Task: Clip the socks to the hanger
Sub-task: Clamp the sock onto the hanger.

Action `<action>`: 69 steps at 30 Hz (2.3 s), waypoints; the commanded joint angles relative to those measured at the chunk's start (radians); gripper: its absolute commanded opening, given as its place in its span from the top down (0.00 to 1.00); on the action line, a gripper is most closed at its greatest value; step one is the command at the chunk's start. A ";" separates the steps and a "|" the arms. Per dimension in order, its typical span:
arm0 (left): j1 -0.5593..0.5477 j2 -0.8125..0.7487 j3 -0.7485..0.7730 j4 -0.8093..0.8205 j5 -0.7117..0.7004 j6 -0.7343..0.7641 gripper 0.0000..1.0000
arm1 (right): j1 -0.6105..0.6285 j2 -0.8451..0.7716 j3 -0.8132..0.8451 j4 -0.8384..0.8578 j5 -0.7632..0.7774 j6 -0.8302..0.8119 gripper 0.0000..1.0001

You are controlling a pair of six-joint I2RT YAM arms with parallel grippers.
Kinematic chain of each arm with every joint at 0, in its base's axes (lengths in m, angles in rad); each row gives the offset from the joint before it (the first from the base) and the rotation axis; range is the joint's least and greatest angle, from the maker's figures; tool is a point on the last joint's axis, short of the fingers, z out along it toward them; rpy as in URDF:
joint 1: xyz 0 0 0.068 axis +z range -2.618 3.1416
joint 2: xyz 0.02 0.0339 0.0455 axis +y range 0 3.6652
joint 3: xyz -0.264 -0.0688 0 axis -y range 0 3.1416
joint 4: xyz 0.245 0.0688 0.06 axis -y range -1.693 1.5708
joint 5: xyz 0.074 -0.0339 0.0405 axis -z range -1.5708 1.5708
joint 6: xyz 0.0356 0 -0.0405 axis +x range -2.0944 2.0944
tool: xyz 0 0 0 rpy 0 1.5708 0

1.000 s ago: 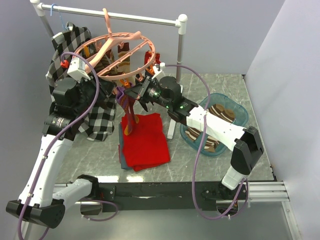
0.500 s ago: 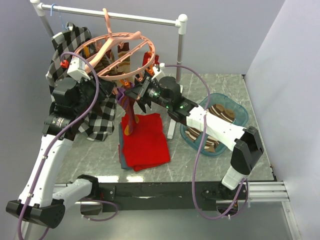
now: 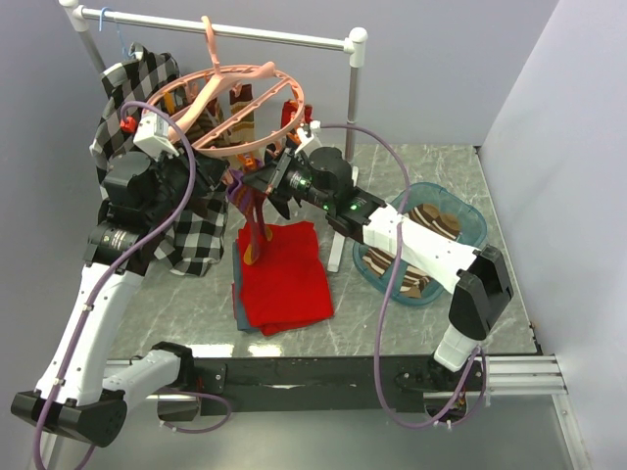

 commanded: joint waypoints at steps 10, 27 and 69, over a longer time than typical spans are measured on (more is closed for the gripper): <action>-0.026 -0.001 0.022 -0.002 -0.088 0.068 0.85 | -0.005 -0.007 0.046 0.047 -0.010 0.012 1.00; -0.073 -0.006 0.028 -0.011 -0.157 0.069 0.84 | -0.007 -0.009 0.050 0.043 -0.005 0.017 1.00; -0.110 -0.044 -0.014 0.007 -0.254 0.090 0.82 | -0.014 -0.032 0.040 0.121 -0.051 0.116 1.00</action>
